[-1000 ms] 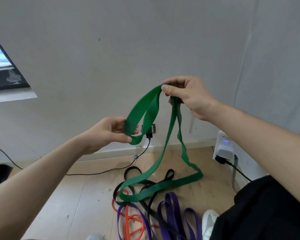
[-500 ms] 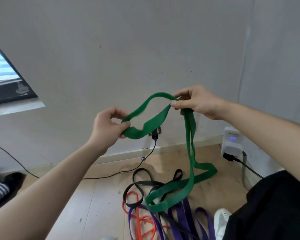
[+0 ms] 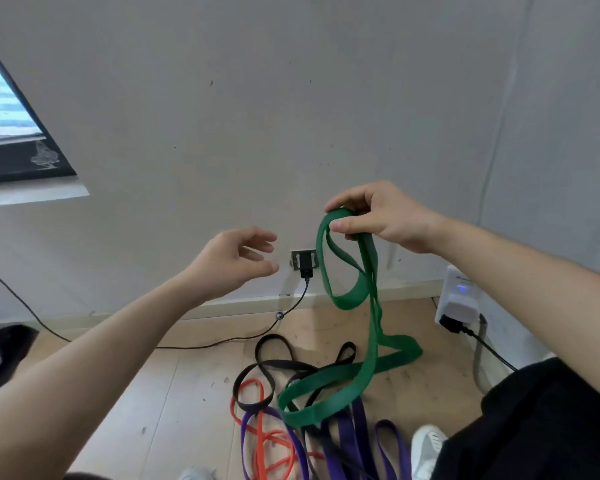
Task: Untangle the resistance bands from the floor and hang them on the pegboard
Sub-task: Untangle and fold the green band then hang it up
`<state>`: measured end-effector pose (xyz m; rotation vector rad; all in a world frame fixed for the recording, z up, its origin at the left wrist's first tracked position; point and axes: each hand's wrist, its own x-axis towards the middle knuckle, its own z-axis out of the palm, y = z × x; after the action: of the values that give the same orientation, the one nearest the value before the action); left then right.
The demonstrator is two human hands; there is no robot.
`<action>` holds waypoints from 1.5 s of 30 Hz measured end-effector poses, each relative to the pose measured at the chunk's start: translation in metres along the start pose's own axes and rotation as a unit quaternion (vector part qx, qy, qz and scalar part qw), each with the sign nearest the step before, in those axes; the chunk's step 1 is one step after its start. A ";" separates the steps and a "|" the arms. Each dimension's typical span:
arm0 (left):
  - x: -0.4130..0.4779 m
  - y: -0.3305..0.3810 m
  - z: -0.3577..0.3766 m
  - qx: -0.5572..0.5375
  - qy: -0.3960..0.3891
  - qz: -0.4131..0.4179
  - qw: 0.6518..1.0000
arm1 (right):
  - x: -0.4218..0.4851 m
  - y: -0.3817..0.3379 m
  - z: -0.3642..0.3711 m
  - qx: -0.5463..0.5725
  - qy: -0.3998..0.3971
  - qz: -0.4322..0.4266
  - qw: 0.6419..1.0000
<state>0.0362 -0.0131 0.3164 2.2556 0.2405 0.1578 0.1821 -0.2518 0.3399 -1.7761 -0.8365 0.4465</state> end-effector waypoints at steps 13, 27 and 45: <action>-0.006 0.029 0.017 -0.076 -0.077 0.059 0.992 | -0.007 -0.015 0.022 -0.032 -0.122 -0.037 0.991; -0.005 0.043 -0.015 -0.291 0.120 0.093 0.945 | 0.003 0.030 0.044 -0.135 -0.194 0.073 0.969; -0.004 0.005 -0.017 -0.119 -0.011 -0.032 0.992 | 0.003 -0.023 0.009 -0.009 -0.001 -0.076 0.997</action>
<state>0.0296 -0.0050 0.3311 2.0096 0.2681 0.1196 0.1706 -0.2399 0.3586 -1.7139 -0.9725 0.3421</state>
